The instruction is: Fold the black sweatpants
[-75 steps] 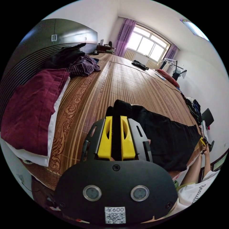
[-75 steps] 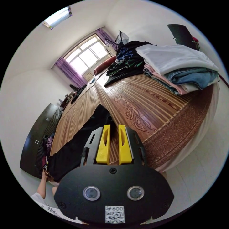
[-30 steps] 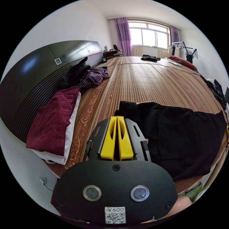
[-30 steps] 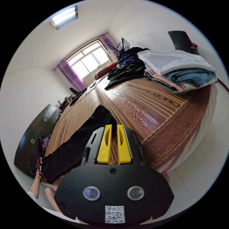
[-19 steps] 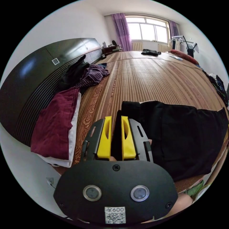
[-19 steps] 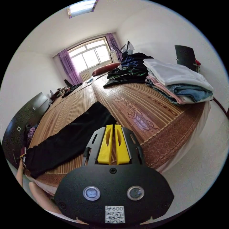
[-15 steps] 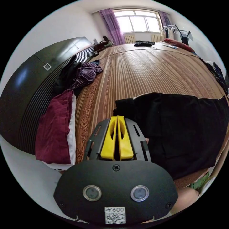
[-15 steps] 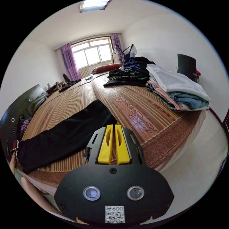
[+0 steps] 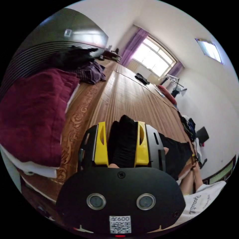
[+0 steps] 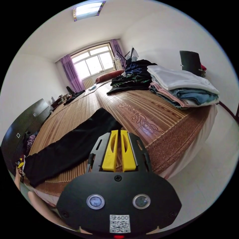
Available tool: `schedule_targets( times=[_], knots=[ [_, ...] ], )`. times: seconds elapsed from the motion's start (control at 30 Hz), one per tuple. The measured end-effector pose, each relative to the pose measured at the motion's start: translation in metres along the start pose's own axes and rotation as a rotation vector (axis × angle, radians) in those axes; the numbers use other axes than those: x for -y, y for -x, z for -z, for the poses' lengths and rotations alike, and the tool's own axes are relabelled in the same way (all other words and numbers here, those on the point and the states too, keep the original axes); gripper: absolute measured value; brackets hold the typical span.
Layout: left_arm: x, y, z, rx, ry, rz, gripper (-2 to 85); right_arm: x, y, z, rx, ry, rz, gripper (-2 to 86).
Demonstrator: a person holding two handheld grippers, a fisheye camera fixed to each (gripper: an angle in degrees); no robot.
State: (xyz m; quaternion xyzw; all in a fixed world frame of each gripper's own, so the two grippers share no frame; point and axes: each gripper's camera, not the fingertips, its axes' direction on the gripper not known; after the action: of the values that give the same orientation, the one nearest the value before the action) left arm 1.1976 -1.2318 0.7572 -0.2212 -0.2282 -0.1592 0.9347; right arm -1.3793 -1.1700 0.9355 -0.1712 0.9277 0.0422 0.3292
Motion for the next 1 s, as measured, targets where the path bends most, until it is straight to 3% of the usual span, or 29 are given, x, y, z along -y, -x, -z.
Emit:
schedule_targets(
  times=[0.13, 0.17, 0.3, 0.5, 0.53, 0.63, 0.8, 0.87, 1.0],
  knots=[
    [0.024, -0.042, -0.013, 0.073, 0.107, -0.103, 12.7, -0.009, 0.0, 0.002, 0.006, -0.023, 0.022, -0.9],
    [0.029, -0.056, -0.019, 0.166, 0.154, -0.148, 11.4, -0.011, -0.001, 0.003, 0.013, -0.034, 0.023, -0.9],
    [0.037, -0.102, 0.006, 0.344, 0.092, -0.287, 7.5, -0.014, -0.012, 0.001, 0.036, -0.036, -0.012, -0.9],
    [0.039, -0.118, 0.136, 0.105, -0.273, -0.224, 2.9, -0.016, -0.021, -0.009, 0.047, -0.012, -0.037, -0.9],
    [0.047, -0.106, 0.134, 0.133, -0.244, -0.164, 2.6, -0.016, -0.02, -0.012, 0.039, -0.008, -0.03, -0.9],
    [0.086, -0.092, 0.083, 0.338, 0.13, -0.17, 2.5, -0.016, -0.019, -0.018, 0.034, 0.013, -0.021, -0.9],
    [0.118, -0.067, 0.091, 0.264, 0.107, -0.092, 3.7, -0.022, -0.025, -0.012, 0.055, -0.042, -0.045, -0.9],
    [0.127, -0.049, 0.089, 0.261, 0.17, -0.104, 4.9, -0.023, -0.019, -0.012, 0.1, -0.046, 0.015, -0.9],
    [0.14, -0.026, 0.11, 0.235, 0.135, -0.084, 5.9, -0.021, -0.001, -0.02, 0.087, -0.012, 0.102, -0.8]
  ],
)
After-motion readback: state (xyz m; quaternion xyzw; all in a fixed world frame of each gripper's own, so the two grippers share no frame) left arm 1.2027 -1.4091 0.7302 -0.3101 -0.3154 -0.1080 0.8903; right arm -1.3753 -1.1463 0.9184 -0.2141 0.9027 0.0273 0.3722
